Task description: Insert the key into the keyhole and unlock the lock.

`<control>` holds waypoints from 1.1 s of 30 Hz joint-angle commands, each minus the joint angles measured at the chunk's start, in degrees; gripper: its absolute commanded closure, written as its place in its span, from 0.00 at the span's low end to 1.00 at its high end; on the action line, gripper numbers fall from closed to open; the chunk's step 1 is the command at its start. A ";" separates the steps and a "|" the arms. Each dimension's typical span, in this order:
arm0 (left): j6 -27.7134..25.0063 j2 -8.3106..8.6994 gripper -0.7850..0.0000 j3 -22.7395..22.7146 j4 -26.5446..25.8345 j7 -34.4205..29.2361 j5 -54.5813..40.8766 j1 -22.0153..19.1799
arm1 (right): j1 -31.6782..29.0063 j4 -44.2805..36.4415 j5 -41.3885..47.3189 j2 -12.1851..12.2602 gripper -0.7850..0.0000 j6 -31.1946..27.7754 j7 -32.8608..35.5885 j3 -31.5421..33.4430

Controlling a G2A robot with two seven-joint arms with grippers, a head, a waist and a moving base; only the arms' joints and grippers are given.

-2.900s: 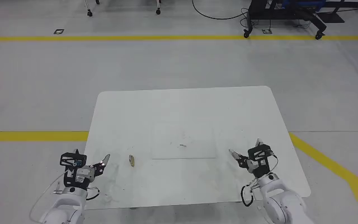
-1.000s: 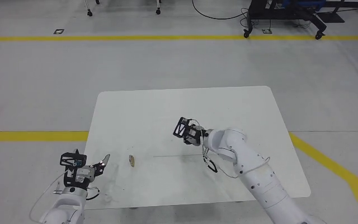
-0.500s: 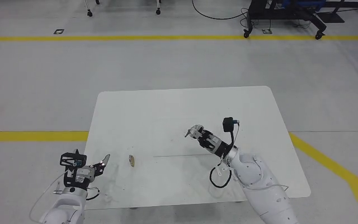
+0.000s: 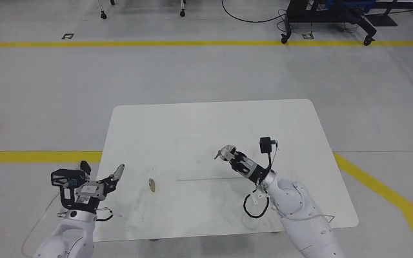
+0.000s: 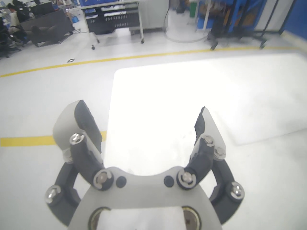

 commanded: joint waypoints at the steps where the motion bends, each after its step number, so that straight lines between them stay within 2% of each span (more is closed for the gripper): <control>1: -4.53 -0.14 0.00 1.00 -3.03 -1.68 -9.93 -0.20 | 0.57 0.63 3.61 -0.34 1.00 -1.24 0.33 -1.28; 4: -10.87 -0.20 0.00 4.07 -5.32 -6.84 -18.77 -2.34 | 2.30 2.53 9.84 -0.90 1.00 -2.81 2.11 -3.23; 6: -12.41 -0.08 0.00 6.52 -5.99 -10.73 -15.76 -4.63 | 3.47 3.28 13.82 -1.17 1.00 -4.73 4.55 -4.54; 7: -14.37 -0.18 0.00 9.25 -6.25 -12.16 -16.52 -5.55 | 4.09 3.40 15.42 -1.22 1.00 -5.99 6.44 -5.17; 10: -19.76 -0.30 0.00 14.93 -4.21 -16.17 -16.63 -9.13 | 5.28 3.58 18.19 -1.14 1.00 -7.21 10.34 -5.74; 12: -21.30 -0.46 0.00 17.72 -1.83 -17.51 -16.48 -11.19 | 5.59 3.15 19.77 -0.98 1.00 -7.98 12.63 -5.77; 13: -21.47 -0.54 0.19 18.57 -0.69 -17.73 -16.13 -12.20 | 5.64 3.00 20.44 -0.87 1.00 -8.36 13.77 -5.71; 14: -21.51 -0.62 0.30 19.42 0.37 -17.83 -15.56 -13.00 | 5.66 2.90 21.23 -0.74 1.00 -8.79 14.92 -5.64; 15: -21.76 -0.71 0.35 20.27 1.25 -17.76 -15.49 -13.55 | 5.73 2.92 21.80 -0.62 1.00 -9.06 16.01 -5.53; 19: -21.99 -0.91 0.29 22.15 3.83 -18.03 -16.59 -14.88 | 5.94 2.73 24.52 -0.20 1.00 -10.36 21.18 -6.10; 22: -22.31 -0.98 0.31 22.91 5.12 -19.27 -19.44 -15.53 | 6.35 3.15 25.76 -0.03 1.00 -10.77 23.48 -6.56; 24: -22.92 -0.99 0.38 23.31 5.76 -20.19 -21.66 -15.95 | 6.79 3.56 26.04 -0.03 1.00 -10.77 24.31 -6.98; 26: -23.29 -0.98 0.49 23.55 5.99 -20.85 -22.82 -16.27 | 7.21 3.93 26.28 -0.06 1.00 -10.70 24.79 -7.42; 33: -23.39 -0.99 0.55 24.01 6.17 -20.61 -25.00 -16.39 | 7.94 4.69 26.02 -0.04 1.00 -11.07 24.98 -7.97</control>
